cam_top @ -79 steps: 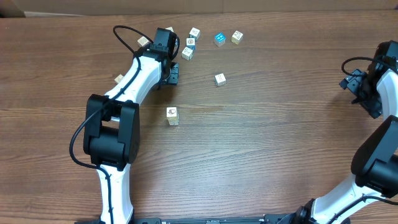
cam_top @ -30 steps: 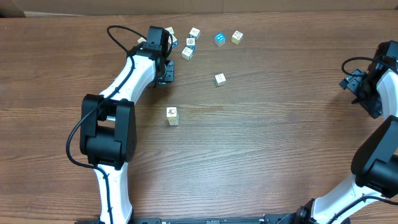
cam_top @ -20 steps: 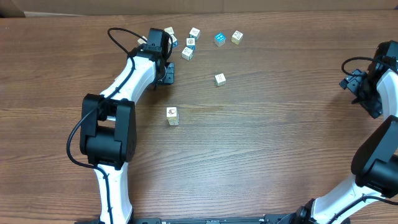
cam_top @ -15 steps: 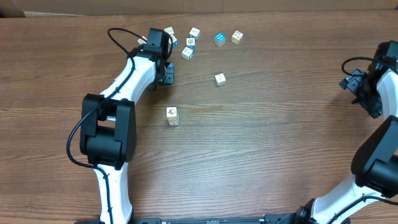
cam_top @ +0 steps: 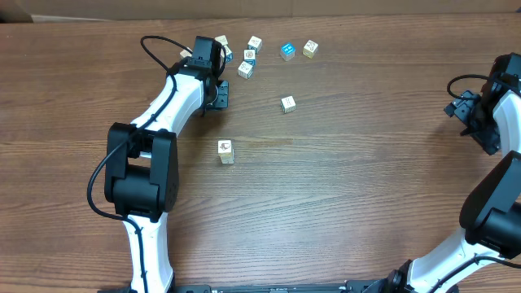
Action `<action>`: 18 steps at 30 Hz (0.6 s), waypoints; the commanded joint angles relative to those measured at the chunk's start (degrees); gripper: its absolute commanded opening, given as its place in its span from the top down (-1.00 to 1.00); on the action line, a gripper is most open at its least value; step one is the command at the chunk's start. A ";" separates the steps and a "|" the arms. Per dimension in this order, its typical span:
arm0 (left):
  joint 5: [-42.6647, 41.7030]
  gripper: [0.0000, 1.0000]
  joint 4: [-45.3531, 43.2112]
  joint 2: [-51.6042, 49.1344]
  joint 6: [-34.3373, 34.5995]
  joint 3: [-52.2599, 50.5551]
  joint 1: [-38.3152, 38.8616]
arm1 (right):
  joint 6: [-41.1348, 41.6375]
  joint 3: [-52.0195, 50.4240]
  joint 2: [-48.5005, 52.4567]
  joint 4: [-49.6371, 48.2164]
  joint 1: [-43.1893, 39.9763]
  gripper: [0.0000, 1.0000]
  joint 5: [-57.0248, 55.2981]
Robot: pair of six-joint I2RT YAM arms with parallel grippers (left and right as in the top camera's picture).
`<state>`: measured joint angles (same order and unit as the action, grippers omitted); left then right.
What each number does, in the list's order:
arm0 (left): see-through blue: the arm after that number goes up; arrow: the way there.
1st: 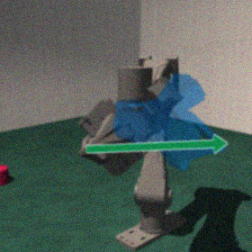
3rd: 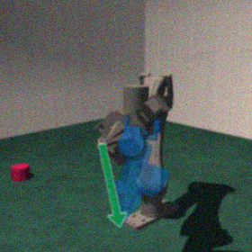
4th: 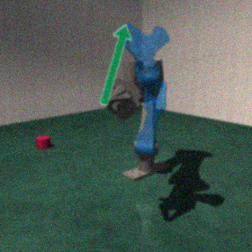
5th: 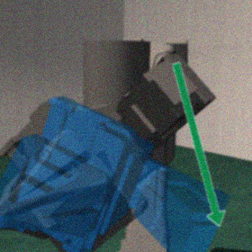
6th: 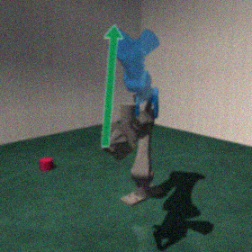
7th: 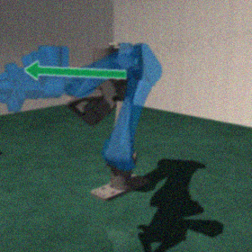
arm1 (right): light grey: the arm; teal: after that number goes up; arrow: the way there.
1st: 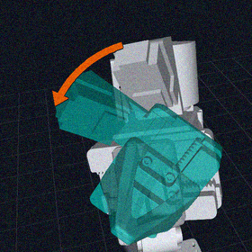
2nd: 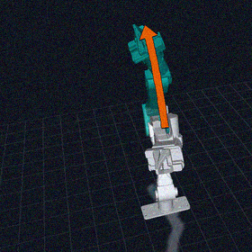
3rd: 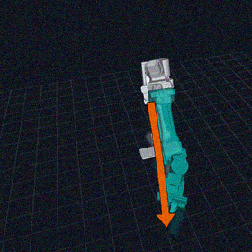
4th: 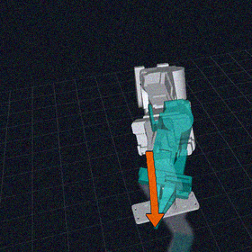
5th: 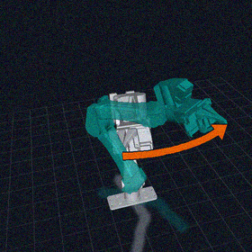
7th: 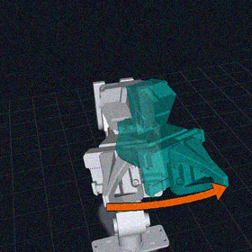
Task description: Form a tower
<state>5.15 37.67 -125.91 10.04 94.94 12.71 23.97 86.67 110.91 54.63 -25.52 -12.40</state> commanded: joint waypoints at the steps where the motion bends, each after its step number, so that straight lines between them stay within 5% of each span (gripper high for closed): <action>1: -0.72 0.44 -0.11 -0.44 -0.59 -0.46 -0.04 | -0.22 1.07 -1.51 -0.28 -0.22 -1.00 -0.37; 6: -0.70 0.43 -0.02 -0.44 -0.61 -1.09 -0.04 | -0.22 1.07 -1.51 -0.28 -0.22 -1.00 -0.37; 18: 2.34 0.82 8.57 6.16 0.92 4.59 -0.04 | -0.24 1.07 -1.51 -0.28 -0.22 -1.00 -0.37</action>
<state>6.22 43.35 -125.27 10.09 96.01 12.71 23.94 86.67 110.91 54.59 -25.52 -12.40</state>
